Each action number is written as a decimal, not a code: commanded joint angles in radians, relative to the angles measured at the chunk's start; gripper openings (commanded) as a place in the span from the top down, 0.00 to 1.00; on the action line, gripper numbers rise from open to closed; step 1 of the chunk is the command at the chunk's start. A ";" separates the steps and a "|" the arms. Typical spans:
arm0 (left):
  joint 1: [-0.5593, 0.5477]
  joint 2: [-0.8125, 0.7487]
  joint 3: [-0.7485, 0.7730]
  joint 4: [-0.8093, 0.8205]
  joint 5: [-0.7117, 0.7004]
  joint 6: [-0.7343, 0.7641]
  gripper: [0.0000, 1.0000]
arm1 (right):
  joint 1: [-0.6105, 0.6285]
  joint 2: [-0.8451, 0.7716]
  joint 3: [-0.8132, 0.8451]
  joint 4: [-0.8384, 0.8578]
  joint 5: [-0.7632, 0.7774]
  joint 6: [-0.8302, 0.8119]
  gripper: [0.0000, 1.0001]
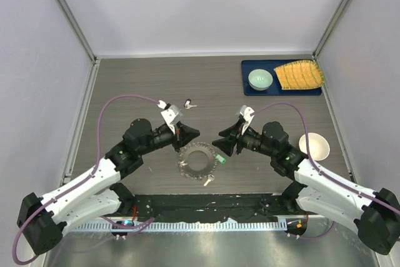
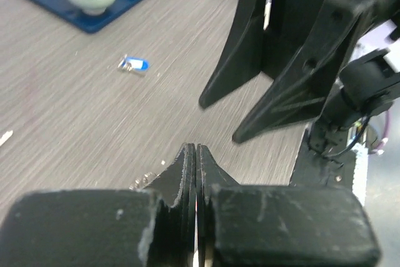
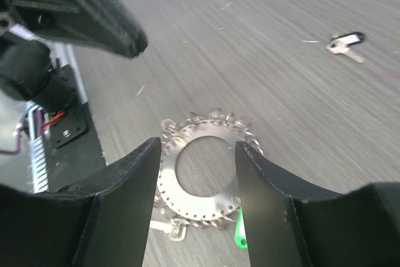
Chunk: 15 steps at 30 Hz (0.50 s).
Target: Put the keys on the keyring
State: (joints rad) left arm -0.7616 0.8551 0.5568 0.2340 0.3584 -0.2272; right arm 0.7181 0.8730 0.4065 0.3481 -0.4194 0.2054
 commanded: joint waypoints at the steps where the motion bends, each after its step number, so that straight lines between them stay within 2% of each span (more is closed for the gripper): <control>1: -0.002 0.015 0.035 -0.259 -0.067 0.046 1.00 | 0.003 -0.020 0.094 -0.211 0.166 -0.060 0.43; 4: -0.004 0.009 -0.018 -0.195 -0.169 -0.024 1.00 | 0.003 0.061 0.138 -0.270 0.159 -0.078 0.43; 7: -0.002 -0.030 -0.064 -0.200 -0.335 -0.115 0.82 | 0.006 0.171 0.201 -0.323 0.145 -0.092 0.43; 8: -0.002 -0.043 -0.064 -0.226 -0.402 -0.174 0.67 | 0.017 0.200 0.227 -0.334 0.146 -0.092 0.42; 10: -0.001 -0.088 -0.040 -0.345 -0.552 -0.216 0.55 | 0.038 0.268 0.267 -0.342 0.166 -0.095 0.42; 11: -0.001 -0.100 -0.025 -0.392 -0.585 -0.236 0.44 | 0.061 0.329 0.311 -0.388 0.204 -0.096 0.42; 14: -0.001 -0.107 0.043 -0.577 -0.741 -0.271 0.35 | 0.139 0.449 0.385 -0.400 0.298 -0.064 0.42; 15: -0.001 -0.102 0.058 -0.622 -0.784 -0.329 0.33 | 0.152 0.472 0.396 -0.393 0.353 -0.043 0.42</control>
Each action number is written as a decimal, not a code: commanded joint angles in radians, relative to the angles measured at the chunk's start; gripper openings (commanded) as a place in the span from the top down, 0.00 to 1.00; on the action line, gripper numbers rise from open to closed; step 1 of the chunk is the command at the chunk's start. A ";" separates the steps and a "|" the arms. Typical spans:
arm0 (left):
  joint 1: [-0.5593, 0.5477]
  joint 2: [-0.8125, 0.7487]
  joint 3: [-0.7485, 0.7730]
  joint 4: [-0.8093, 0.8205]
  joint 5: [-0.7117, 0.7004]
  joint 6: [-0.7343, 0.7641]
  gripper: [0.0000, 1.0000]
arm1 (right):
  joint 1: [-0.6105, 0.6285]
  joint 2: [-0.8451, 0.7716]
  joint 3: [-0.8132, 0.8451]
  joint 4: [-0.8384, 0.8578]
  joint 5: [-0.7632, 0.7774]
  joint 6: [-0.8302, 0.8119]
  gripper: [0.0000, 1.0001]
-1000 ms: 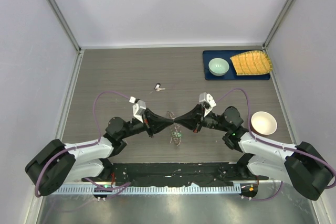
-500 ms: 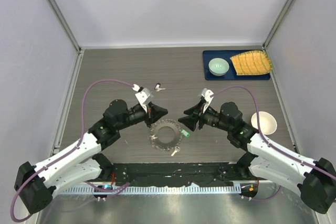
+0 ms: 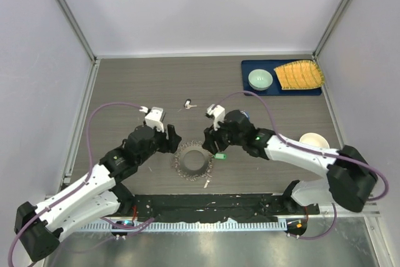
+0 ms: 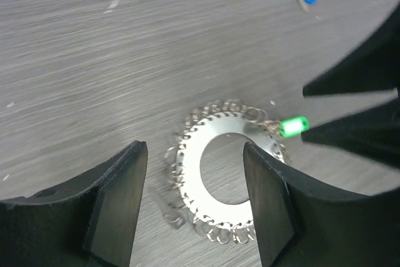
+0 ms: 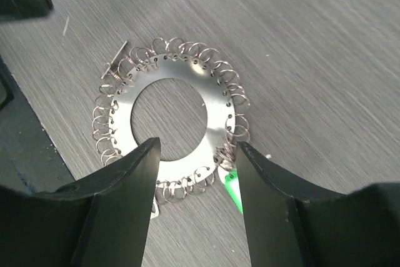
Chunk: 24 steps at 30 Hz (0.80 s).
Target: Put the keys on the keyring
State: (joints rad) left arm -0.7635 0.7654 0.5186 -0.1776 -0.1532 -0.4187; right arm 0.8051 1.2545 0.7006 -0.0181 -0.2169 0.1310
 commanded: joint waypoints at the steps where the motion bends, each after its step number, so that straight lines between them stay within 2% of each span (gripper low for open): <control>1: 0.001 -0.009 0.113 -0.293 -0.311 -0.165 0.30 | 0.086 0.112 0.114 -0.019 0.174 0.080 0.42; 2: 0.003 0.001 0.157 -0.330 -0.369 -0.187 0.23 | 0.098 0.134 0.137 0.001 0.191 0.097 0.42; 6: 0.023 0.038 0.288 -0.511 -0.419 -0.164 0.12 | 0.166 0.258 0.213 0.009 0.211 0.114 0.44; 8: 0.046 0.048 0.322 -0.546 -0.437 -0.124 0.07 | 0.181 0.290 0.261 -0.014 0.250 0.143 0.44; 14: 0.128 0.000 0.279 -0.508 -0.465 -0.032 0.07 | 0.201 0.381 0.329 -0.043 0.366 0.242 0.47; 19: 0.216 -0.043 0.235 -0.430 -0.401 -0.022 0.07 | 0.258 0.430 0.384 -0.066 0.435 0.283 0.53; 24: 0.228 -0.064 0.218 -0.415 -0.436 -0.031 0.07 | 0.278 0.470 0.410 -0.069 0.510 0.332 0.56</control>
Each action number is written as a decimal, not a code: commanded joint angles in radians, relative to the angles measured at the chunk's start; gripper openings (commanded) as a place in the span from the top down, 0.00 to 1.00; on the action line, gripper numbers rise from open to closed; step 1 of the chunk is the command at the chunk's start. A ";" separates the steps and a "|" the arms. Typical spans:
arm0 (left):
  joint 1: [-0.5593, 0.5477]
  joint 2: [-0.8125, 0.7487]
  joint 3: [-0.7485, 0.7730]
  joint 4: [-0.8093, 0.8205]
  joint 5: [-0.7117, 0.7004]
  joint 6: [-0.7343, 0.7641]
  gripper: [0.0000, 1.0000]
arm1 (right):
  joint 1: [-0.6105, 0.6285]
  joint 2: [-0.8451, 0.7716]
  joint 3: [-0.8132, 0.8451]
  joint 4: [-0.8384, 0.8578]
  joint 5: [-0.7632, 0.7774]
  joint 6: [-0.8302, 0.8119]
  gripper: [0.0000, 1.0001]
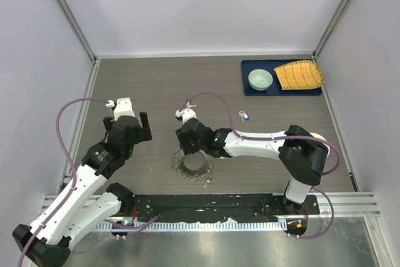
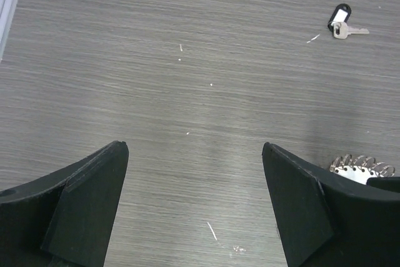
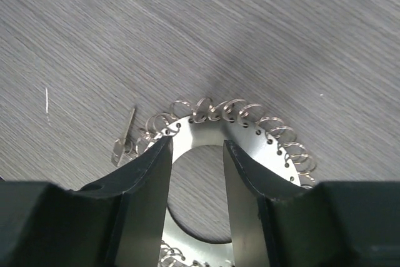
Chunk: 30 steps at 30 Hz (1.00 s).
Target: Put the keys on the keyring
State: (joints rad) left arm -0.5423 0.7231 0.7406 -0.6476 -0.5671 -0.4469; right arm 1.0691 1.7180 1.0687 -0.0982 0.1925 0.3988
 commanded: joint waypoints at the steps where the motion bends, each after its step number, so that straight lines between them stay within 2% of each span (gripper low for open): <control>1: 0.005 -0.014 -0.006 0.055 -0.007 -0.030 0.07 | 0.014 -0.001 0.037 0.006 0.125 0.080 0.57; 6: -0.016 0.028 -0.041 0.069 0.120 -0.273 0.13 | 0.000 -0.092 -0.041 0.006 0.283 0.078 0.56; 8: -0.018 0.076 -0.055 0.106 0.206 -0.332 0.19 | -0.029 -0.124 -0.085 0.008 0.294 0.075 0.56; 11: -0.048 0.148 -0.069 0.150 0.260 -0.418 0.23 | -0.090 -0.198 -0.165 0.029 0.301 0.061 0.54; 13: -0.103 0.225 -0.052 0.152 0.193 -0.481 0.26 | -0.129 -0.259 -0.211 0.052 0.289 0.054 0.53; 14: -0.195 0.251 -0.046 0.148 0.143 -0.498 0.30 | -0.176 -0.280 -0.261 0.081 0.280 0.051 0.53; 15: -0.238 0.292 -0.032 0.144 0.021 -0.519 0.35 | -0.199 -0.306 -0.288 0.092 0.269 0.042 0.53; 18: -0.373 0.361 -0.014 0.126 -0.118 -0.630 0.45 | -0.285 -0.388 -0.381 0.184 0.231 0.026 0.53; 22: -0.468 0.519 0.020 0.155 -0.229 -0.717 0.58 | -0.348 -0.446 -0.470 0.268 0.185 -0.005 0.53; 25: -0.525 0.629 0.068 0.125 -0.301 -0.769 0.64 | -0.383 -0.456 -0.506 0.304 0.139 -0.018 0.53; 30: -0.545 0.726 0.121 0.117 -0.335 -0.818 0.69 | -0.412 -0.449 -0.539 0.354 0.085 -0.028 0.53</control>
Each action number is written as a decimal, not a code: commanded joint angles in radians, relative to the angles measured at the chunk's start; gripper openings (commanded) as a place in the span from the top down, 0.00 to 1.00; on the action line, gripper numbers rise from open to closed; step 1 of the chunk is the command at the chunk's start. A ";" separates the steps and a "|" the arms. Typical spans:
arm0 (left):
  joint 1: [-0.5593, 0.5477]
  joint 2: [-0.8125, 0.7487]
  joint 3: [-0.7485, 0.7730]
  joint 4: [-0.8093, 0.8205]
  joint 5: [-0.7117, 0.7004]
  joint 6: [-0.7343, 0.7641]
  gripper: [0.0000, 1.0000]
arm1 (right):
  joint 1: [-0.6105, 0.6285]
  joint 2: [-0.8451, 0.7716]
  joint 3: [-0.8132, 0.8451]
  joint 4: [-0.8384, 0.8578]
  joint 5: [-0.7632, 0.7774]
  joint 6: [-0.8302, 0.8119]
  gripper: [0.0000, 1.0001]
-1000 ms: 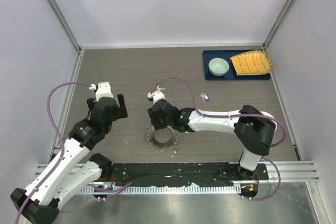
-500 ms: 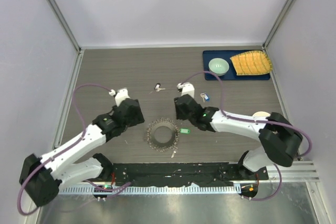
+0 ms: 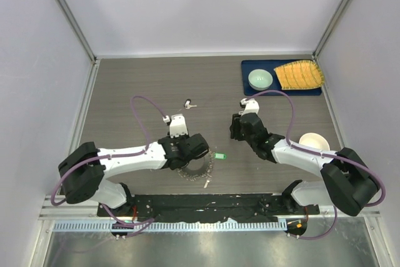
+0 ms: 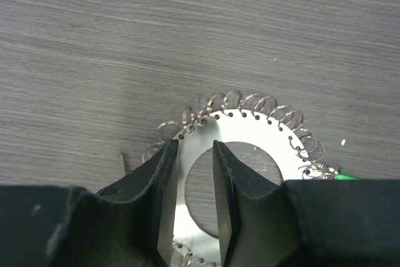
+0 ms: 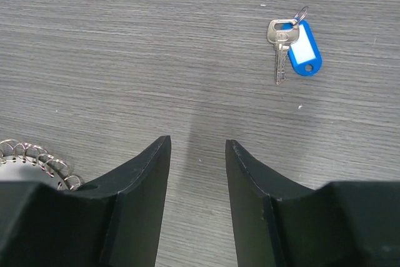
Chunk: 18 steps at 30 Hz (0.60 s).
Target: Put the keys on the keyring
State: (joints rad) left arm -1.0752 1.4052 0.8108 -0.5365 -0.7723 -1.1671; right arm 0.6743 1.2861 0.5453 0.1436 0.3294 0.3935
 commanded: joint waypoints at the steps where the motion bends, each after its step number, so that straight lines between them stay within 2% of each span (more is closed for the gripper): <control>1: -0.012 0.052 0.050 0.004 -0.133 -0.111 0.69 | -0.025 -0.018 -0.024 0.125 -0.059 -0.024 0.53; 18: -0.012 0.166 0.027 0.046 -0.131 -0.181 0.69 | -0.056 -0.022 -0.068 0.179 -0.108 -0.025 0.53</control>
State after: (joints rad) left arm -1.0855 1.5509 0.8349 -0.5220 -0.8417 -1.3102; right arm 0.6250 1.2861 0.4782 0.2646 0.2287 0.3740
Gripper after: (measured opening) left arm 0.315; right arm 0.468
